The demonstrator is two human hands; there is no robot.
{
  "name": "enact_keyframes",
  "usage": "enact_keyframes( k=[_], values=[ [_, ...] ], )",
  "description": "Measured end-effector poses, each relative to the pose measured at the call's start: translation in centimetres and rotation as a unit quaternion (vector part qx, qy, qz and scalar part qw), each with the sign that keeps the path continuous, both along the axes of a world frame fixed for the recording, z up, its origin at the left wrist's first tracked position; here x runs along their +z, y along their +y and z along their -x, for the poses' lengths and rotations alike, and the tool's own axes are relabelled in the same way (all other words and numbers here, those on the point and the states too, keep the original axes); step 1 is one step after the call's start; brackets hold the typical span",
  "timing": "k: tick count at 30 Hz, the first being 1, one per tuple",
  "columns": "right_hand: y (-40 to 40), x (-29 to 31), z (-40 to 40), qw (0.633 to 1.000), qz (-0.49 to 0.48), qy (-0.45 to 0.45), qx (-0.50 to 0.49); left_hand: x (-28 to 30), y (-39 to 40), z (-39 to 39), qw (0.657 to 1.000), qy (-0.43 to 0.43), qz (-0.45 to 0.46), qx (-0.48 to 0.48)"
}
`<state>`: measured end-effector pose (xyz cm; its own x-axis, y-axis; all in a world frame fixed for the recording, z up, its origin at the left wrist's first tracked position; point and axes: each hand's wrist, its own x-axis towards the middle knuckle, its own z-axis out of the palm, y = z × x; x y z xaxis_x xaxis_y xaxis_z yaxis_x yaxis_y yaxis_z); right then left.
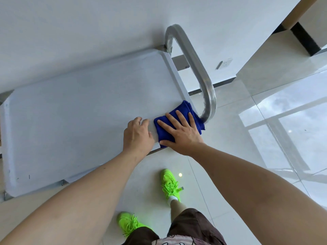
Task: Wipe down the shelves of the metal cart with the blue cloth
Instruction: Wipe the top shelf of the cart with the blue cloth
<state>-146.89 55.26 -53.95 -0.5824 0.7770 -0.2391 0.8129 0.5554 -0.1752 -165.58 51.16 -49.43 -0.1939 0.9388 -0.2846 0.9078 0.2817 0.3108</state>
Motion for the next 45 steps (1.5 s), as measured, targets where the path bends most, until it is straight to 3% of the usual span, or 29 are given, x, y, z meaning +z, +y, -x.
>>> enact_keyframes(
  k=[17,29,45],
  values=[
    [6.6,-2.2,5.3,0.99,-0.018,-0.008,-0.139,-1.3,1.8,3.4,0.998,0.032,0.019,0.056],
    [12.1,-2.2,11.9,0.99,-0.042,0.0,-0.136,-1.4,1.1,7.8,0.992,0.026,-0.019,0.119],
    [-0.1,-1.9,30.3,1.0,-0.007,-0.003,-0.029,-0.7,-9.5,23.2,0.977,0.038,0.004,0.208]
  ],
)
